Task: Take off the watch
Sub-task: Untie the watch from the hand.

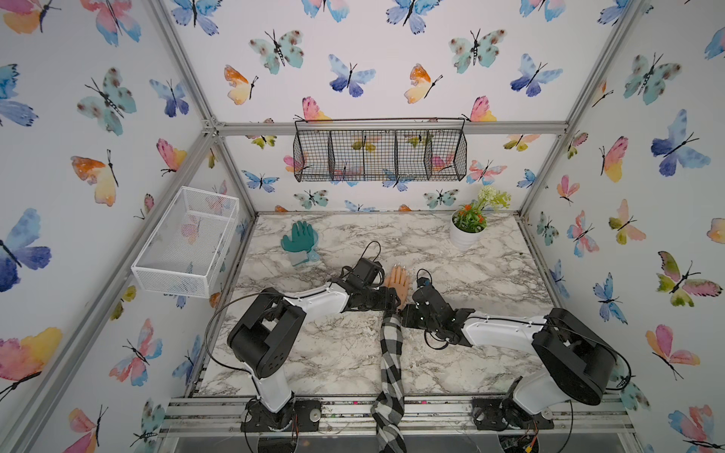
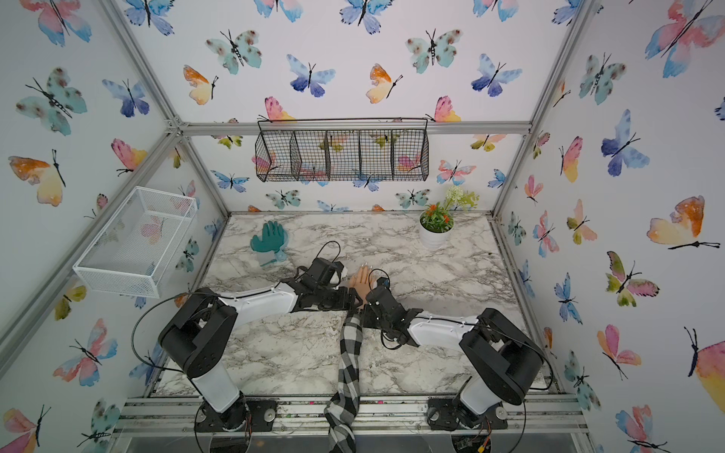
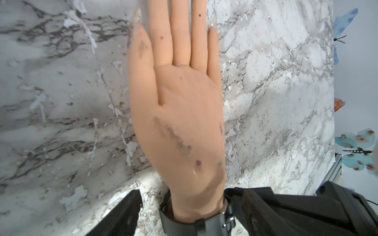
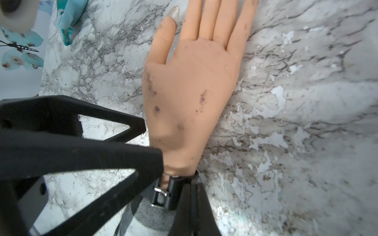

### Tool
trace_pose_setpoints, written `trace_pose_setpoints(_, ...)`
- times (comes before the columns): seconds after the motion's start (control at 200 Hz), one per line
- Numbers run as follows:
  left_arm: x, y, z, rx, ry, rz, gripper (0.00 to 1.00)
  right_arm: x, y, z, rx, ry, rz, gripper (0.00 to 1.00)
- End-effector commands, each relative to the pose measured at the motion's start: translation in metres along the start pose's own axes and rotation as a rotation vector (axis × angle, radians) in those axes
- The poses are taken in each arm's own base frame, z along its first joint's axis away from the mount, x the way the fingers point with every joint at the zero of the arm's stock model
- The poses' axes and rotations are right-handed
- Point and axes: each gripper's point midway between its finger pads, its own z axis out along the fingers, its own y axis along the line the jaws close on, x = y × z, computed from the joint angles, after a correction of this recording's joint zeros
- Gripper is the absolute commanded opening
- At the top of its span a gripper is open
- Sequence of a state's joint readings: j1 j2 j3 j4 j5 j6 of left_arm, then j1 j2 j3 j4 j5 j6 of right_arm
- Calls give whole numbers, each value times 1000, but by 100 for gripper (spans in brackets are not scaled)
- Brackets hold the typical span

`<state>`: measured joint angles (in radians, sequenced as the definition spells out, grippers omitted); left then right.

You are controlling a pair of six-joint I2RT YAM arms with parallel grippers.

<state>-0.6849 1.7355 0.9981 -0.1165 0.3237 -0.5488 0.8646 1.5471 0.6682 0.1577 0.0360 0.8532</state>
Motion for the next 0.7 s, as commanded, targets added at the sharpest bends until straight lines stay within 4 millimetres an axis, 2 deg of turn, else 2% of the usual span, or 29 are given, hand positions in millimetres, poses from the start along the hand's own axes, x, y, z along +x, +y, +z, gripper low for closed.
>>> trace_pose_setpoints(0.0, 3, -4, -7, -38, 7, 41, 79, 18, -4, 0, -2, 65, -7, 2)
trace_pose_setpoints(0.235, 5, 3, -4, -122, 16, 66, 76, 17, -4, -1, -6, 60, -6, 2)
trace_pose_setpoints(0.495, 6, -5, -1, -151, 35, 123, 76, 15, -1, -2, -18, 53, -2, 2)
trace_pose_setpoints(0.696, 11, 0, 3, -190, 66, 125, 74, 17, -1, -1, -23, 54, 4, 2)
